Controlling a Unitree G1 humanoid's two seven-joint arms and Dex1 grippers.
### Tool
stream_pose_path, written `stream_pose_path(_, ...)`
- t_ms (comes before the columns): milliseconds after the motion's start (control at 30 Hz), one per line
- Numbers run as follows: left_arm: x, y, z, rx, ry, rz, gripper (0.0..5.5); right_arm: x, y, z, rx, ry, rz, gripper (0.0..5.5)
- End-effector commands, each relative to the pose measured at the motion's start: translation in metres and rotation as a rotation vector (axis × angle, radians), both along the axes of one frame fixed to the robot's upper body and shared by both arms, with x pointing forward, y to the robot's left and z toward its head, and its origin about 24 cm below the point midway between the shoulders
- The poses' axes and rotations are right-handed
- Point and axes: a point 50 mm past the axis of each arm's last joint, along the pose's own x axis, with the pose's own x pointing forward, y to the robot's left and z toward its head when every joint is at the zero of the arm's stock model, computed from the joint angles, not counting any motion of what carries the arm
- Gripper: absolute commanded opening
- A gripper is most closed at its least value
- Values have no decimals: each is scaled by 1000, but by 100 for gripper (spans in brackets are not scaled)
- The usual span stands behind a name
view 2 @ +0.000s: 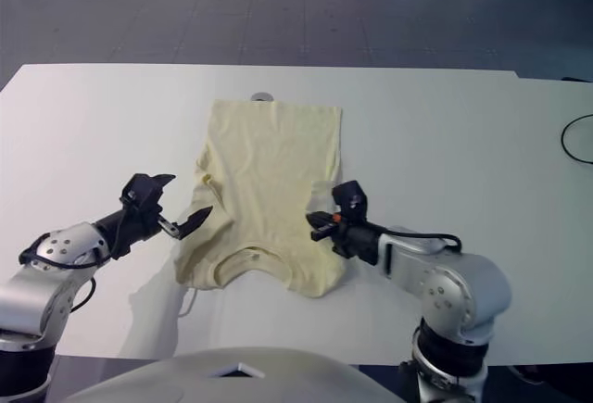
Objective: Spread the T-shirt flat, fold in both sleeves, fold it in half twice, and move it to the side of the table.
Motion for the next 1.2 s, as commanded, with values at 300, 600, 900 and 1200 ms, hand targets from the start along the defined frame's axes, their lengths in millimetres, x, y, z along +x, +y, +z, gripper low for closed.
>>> stream_pose_path(300, -1, 8, 8, 37, -59, -49, 540, 17, 5, 46, 152, -166, 122, 185)
stream_pose_path(600, -16, 42, 15, 148, -244, -167, 540, 1, -50, 48, -306, -345, 221, 318)
stream_pose_path(900, -46, 50, -36, 302, -110, -307, 540, -20, -58, -7, -450, -305, 384, 461)
stream_pose_path(1200, -57, 49, -52, 365, -75, -394, 540, -27, -61, -20, -534, -353, 452, 538)
